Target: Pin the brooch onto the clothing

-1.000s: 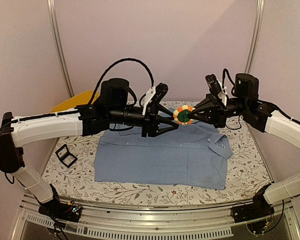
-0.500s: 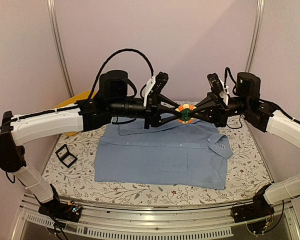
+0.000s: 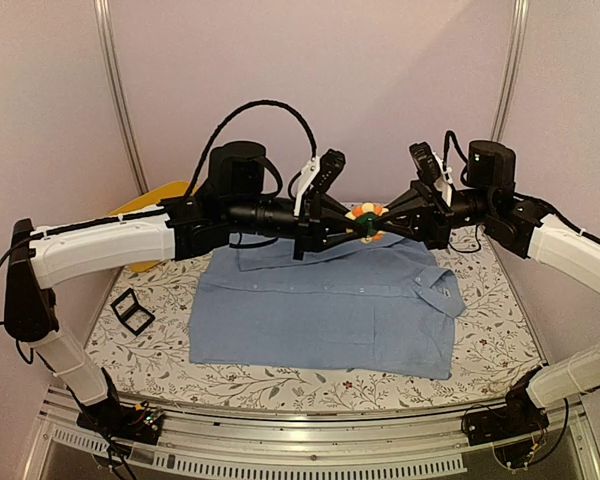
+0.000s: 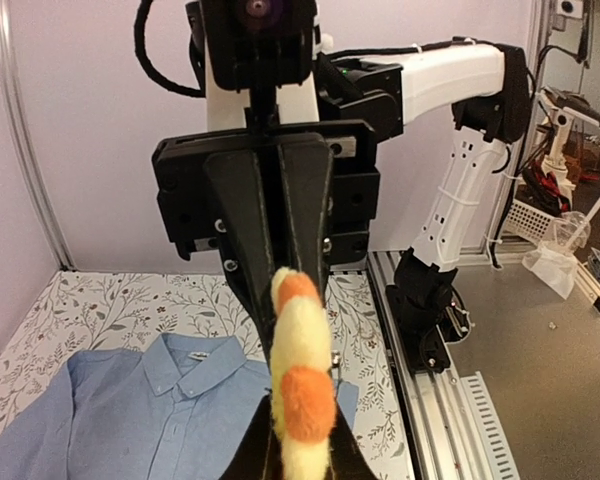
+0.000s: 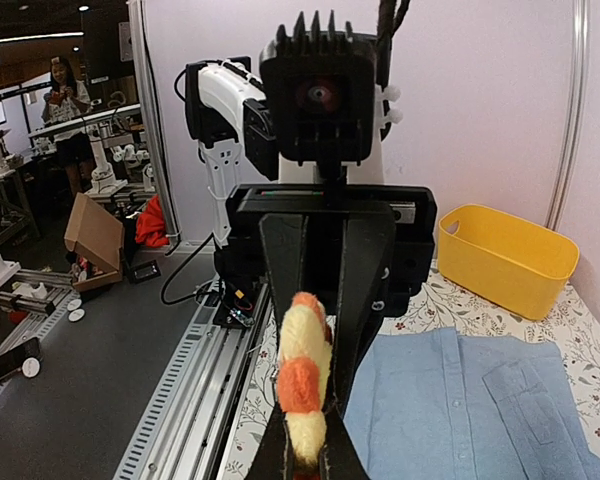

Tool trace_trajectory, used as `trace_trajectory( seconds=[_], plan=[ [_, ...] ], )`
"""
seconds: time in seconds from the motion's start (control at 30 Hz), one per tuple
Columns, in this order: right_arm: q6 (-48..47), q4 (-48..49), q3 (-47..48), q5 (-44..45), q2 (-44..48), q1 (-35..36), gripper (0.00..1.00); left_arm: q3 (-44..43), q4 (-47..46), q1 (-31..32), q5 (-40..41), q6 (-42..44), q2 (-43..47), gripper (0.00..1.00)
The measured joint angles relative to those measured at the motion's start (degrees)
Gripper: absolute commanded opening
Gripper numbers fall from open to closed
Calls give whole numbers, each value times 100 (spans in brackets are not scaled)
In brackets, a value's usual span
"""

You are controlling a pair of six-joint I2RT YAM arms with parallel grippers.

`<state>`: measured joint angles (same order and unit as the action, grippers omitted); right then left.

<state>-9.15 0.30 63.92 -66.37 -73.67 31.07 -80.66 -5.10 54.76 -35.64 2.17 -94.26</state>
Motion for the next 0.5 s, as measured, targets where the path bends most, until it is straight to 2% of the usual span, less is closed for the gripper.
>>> trace_trajectory(
  seconds=[0.03,0.4,0.5],
  plan=[
    [7,-9,4,0,-4,0,0,0,4,-2,0,28,0,0],
    [13,-37,33,-15,-42,-7,0,11,2,-4,2,90,0,0],
    [9,-98,31,0,-44,-7,9,87,-70,-4,4,87,13,0]
  ],
)
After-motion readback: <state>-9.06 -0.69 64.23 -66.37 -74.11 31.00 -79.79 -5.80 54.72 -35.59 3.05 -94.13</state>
